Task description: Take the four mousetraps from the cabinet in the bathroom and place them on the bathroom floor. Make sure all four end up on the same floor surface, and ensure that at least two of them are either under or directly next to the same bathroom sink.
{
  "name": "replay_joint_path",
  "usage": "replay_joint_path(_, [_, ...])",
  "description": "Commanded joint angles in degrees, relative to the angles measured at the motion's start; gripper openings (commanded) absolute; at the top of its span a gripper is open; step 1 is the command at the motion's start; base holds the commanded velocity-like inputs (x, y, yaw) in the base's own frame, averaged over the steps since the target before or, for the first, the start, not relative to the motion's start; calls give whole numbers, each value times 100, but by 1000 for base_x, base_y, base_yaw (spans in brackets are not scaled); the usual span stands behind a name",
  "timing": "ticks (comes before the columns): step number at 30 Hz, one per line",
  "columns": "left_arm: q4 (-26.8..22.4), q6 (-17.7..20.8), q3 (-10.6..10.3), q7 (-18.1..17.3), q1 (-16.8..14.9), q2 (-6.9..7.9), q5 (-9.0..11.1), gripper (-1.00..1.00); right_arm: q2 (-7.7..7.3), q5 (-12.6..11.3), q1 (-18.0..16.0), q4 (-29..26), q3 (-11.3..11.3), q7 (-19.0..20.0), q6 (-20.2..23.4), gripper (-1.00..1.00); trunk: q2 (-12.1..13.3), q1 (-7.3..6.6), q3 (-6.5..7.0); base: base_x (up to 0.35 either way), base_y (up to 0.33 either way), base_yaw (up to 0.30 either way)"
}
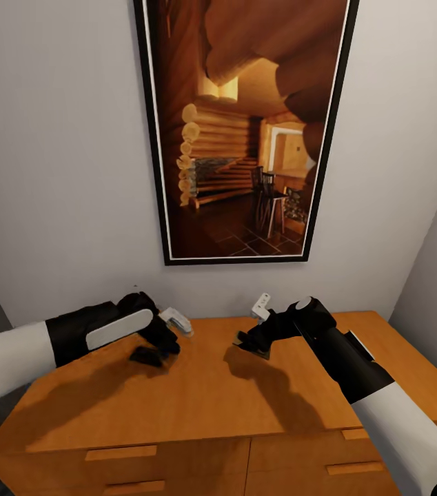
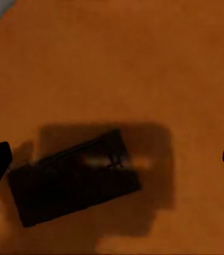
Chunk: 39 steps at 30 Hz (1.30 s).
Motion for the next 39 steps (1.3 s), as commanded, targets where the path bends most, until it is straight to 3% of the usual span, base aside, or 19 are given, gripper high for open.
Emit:
replay_joint_path(1, [-10,-12,296,59,-18,157,81,100,-3,58,-6,-8,10,49,10,-100,-5,1,-8,0,0,0])
replay_joint_path(5, [-2,-10,692,64,-7,440,142,100,-1,54,-6,-9,11,53,10,-100,-5,1,-8,0,0,0])
replay_joint_path(8, [5,-1,758,65,12,527,204,100,92,56,-6,47,30,51,8,-100,-5,1,-8,0,0,0])
replay_joint_path(10, [20,1,776,70,17,537,401,100,148,61,-6,97,35,50,4,-100,-5,1,-8,0,0,0])
replay_joint_path(13, [35,-2,990,82,20,544,903,100,197,62,-6,127,44,49,2,-100,-5,1,-8,0,0,0])
replay_joint_path(14, [53,-6,1230,90,20,544,1292,100,214,62,-6,136,47,56,1,-100,-5,1,-8,0,0,0])
replay_joint_path(25, [273,-15,1283,86,97,520,1397,100,225,62,79,122,47,57,-15,-100,-5,1,-8,0,0,0])
replay_joint_path(28, [560,-15,1279,84,127,520,1418,100,223,60,81,120,54,57,-14,-100,-5,1,-8,0,0,0])
replay_joint_path(31, [873,-15,1277,89,152,516,1878,100,219,55,81,118,56,57,-13,-100,-5,1,-8,0,0,0])
replay_joint_path(33, [933,-15,1277,90,156,522,2037,100,218,54,81,119,56,58,-14,-100,-5,1,-8,0,0,0])
replay_joint_path(39, [971,-15,1286,92,161,509,2201,100,217,53,82,120,56,64,-16,-100,-5,1,-8,0,0,0])
